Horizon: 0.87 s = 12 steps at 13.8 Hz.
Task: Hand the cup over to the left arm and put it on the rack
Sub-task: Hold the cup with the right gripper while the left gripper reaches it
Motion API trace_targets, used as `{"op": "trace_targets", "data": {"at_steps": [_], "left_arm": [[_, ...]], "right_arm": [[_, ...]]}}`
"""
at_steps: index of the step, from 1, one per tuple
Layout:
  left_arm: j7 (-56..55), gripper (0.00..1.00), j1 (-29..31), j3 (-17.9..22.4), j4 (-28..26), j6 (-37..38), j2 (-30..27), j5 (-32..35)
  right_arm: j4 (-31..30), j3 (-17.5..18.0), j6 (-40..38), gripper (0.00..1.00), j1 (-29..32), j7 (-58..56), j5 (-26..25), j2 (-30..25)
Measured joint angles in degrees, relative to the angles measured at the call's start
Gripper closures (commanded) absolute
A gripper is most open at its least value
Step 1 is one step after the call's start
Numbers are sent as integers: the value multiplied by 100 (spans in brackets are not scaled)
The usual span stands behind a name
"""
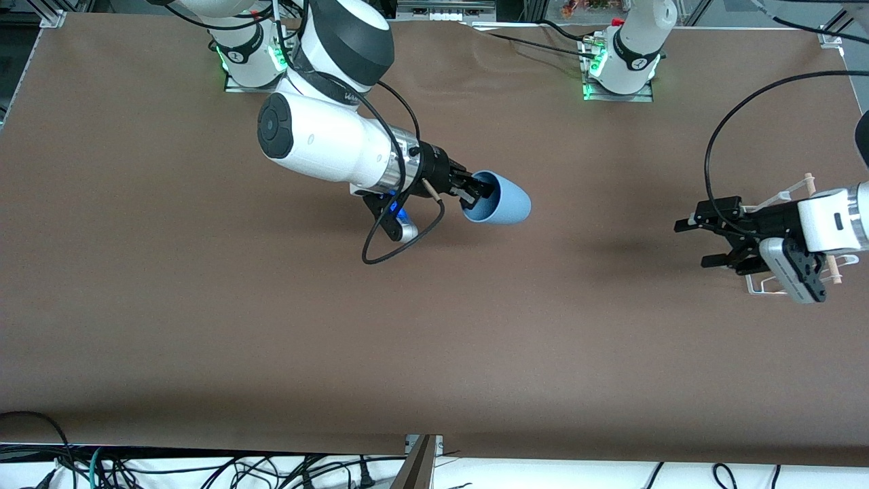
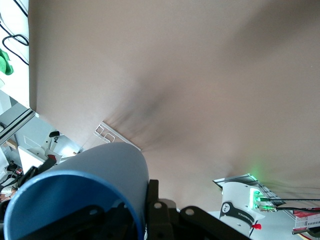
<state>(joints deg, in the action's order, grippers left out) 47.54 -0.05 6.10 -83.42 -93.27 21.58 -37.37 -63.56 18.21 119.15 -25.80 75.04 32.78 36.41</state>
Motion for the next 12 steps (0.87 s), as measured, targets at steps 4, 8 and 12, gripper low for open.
{"op": "trace_targets", "data": {"at_steps": [4,8,12], "left_arm": [[592,0,-158,-674,12,-485,53,-374],[1891,0,-196,-1218,12,-901,245,-496],[2542,0,-218,-1820,20,-1226,355,-500]], "right_arm": [[16,-5,7,100,0,1,0,0],[29,-4,7,100,-2,1,0,0],[30,-4,7,100,-4,1,0,0]]}}
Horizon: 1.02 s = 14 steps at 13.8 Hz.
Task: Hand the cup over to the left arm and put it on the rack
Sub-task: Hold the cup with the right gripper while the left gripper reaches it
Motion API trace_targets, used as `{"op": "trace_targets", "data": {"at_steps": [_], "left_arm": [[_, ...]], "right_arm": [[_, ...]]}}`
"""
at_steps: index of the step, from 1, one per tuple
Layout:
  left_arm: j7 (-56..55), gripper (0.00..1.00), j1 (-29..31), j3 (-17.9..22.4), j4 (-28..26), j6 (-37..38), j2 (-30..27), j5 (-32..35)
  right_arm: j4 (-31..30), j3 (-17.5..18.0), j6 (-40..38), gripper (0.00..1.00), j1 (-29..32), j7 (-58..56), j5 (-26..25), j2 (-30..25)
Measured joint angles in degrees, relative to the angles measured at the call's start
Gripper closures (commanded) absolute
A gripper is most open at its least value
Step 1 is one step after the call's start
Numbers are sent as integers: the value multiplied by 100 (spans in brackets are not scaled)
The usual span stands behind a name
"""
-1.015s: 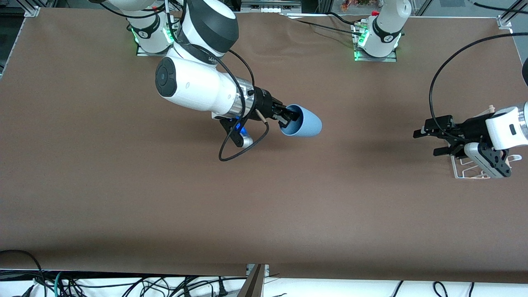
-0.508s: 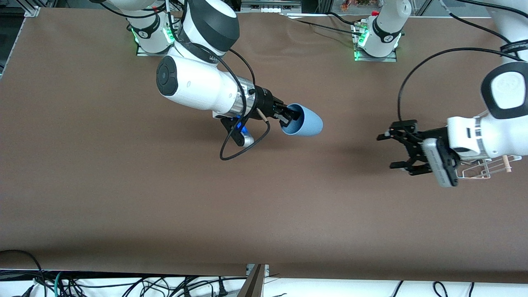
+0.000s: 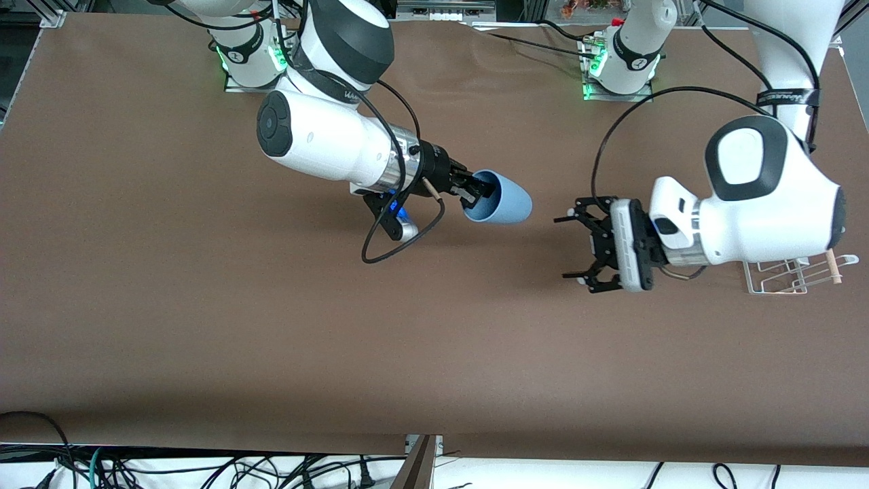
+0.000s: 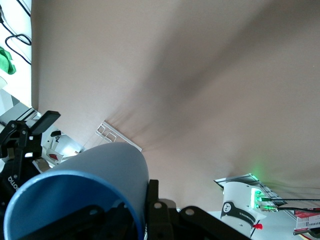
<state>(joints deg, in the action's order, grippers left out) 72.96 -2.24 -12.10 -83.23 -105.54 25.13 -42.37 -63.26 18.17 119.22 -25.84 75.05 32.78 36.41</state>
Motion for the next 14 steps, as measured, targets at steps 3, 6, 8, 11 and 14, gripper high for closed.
{"op": "trace_targets", "data": {"at_steps": [3,6,8,11,14], "left_arm": [[106,0,1,-366,117,14,-74,107],[156,0,4,-541,120,119,-203,201],[168,0,1,-592,114,131,-213,203],[162,0,-6,-733,89,132,-211,400],[-5,0,-21,-934,10,97,-212,532]], "right_arm": [[1,-13,-19,100,2,0,-1,0],[1,-20,-18,100,0,0,0,3],[2,-19,-18,100,-2,0,0,3],[2,-19,-18,100,-3,0,0,3],[3,-19,-18,100,-3,0,0,3]]}}
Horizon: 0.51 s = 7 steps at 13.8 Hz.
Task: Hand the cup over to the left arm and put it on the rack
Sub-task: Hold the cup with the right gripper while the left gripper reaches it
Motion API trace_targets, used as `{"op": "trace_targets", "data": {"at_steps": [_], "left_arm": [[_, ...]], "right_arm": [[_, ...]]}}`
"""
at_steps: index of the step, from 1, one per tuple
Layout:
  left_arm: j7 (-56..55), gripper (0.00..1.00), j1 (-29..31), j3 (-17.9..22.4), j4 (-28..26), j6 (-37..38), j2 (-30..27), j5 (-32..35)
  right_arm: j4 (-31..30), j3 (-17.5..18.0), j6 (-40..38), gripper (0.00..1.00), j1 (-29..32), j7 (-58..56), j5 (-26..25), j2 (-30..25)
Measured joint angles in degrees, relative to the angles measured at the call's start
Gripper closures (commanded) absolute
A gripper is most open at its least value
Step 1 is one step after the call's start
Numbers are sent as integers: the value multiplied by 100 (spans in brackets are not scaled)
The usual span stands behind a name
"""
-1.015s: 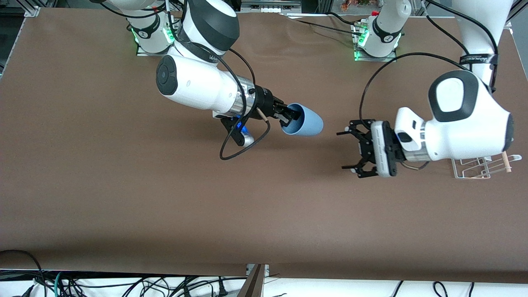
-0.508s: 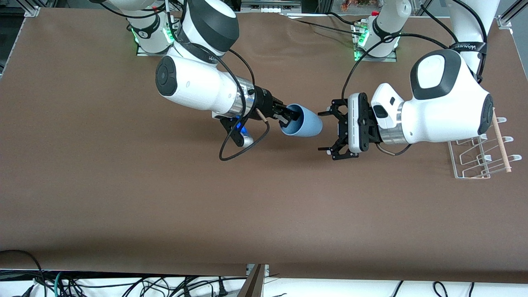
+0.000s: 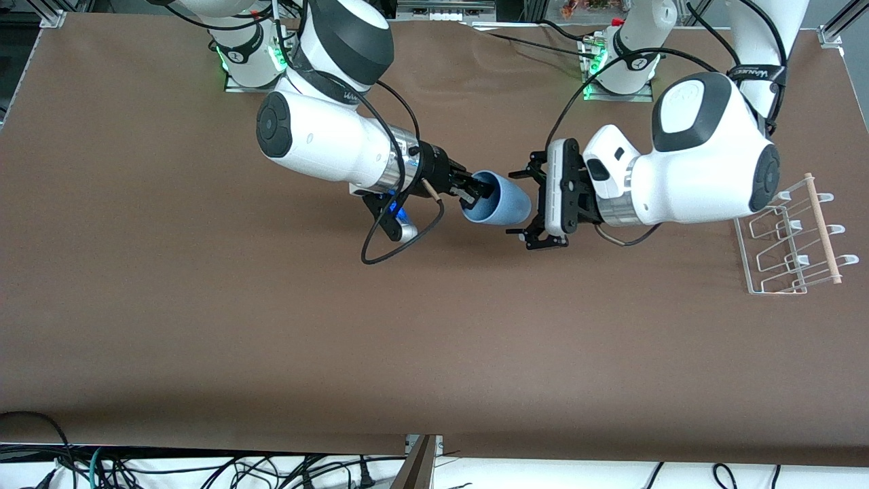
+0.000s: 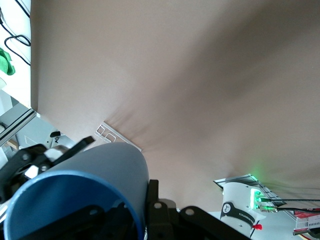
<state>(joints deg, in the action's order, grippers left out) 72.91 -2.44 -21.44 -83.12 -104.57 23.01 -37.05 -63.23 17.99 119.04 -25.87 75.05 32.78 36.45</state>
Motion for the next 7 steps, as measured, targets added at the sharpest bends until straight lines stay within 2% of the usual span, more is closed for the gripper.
{"op": "trace_targets", "data": {"at_steps": [6,7], "left_arm": [[-40,0,-6,-46,-218,-294,2,1],[-67,3,-6,-46,-218,-294,2,1]], "right_arm": [[1,0,2,100,0,0,0,0],[1,-1,3,100,1,0,0,0]]}}
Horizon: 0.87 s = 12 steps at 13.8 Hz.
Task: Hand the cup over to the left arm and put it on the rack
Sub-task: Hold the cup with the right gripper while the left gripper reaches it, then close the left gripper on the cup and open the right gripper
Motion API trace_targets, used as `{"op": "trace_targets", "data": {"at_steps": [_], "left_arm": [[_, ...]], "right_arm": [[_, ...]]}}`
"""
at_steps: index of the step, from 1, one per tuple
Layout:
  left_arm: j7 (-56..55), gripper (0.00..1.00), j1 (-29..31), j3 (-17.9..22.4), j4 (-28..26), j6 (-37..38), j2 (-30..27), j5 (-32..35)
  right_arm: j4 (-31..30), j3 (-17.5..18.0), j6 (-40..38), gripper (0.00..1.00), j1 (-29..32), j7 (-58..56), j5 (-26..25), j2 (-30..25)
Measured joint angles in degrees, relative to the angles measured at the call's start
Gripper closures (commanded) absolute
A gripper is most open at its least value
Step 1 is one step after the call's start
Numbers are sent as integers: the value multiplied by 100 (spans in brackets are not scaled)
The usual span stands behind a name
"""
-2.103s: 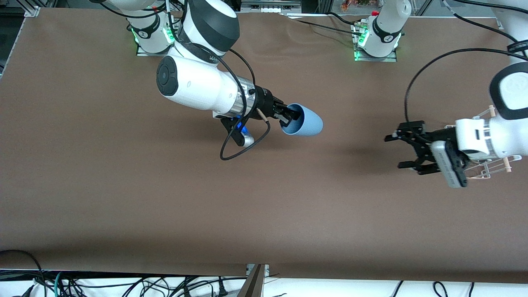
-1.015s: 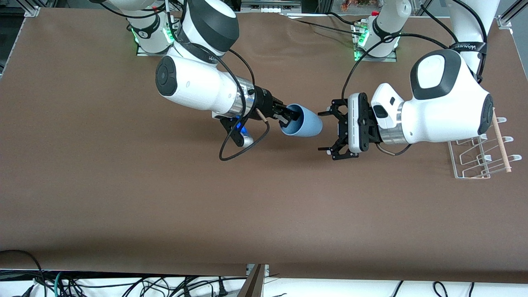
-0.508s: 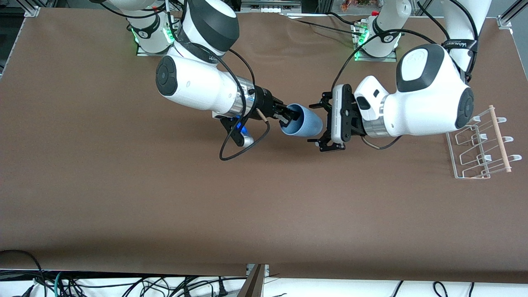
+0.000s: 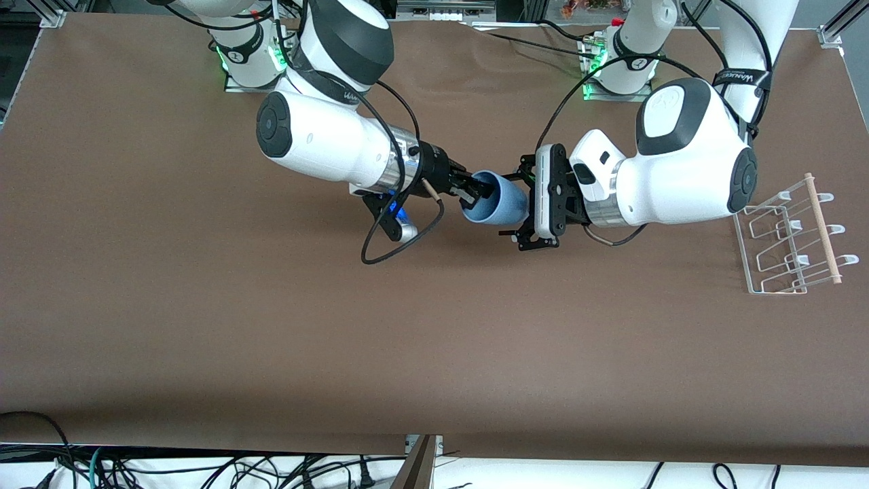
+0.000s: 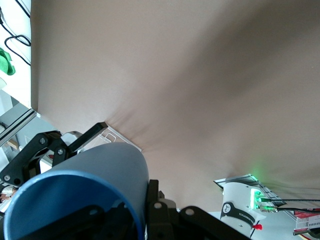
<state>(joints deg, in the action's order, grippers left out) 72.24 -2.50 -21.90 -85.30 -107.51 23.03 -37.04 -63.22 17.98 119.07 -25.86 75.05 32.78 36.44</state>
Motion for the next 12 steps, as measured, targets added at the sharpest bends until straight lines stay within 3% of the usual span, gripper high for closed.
{"op": "trace_targets", "data": {"at_steps": [2,3,4,5,7,8,9,12], "left_arm": [[-38,19,0,-1,0,0,0,0],[-68,24,0,-1,0,0,0,0],[-116,25,0,-5,0,2,0,0],[-181,26,0,-6,0,0,0,1],[-305,26,0,-29,5,0,-4,1],[-336,40,0,-43,10,0,-6,1],[-351,89,0,-55,12,0,-10,1],[-409,89,3,-62,14,0,-18,0]], "right_arm": [[6,-3,1,100,9,0,1,0],[14,-4,1,80,18,0,2,0],[26,-5,-1,34,27,0,3,0],[46,-5,-33,18,41,-1,9,-9],[146,-17,-257,15,122,-33,9,-87],[177,-26,-435,15,198,-45,9,-171],[182,-28,-594,15,300,-51,9,-256],[184,-34,-1017,15,654,-180,90,-422]]}}
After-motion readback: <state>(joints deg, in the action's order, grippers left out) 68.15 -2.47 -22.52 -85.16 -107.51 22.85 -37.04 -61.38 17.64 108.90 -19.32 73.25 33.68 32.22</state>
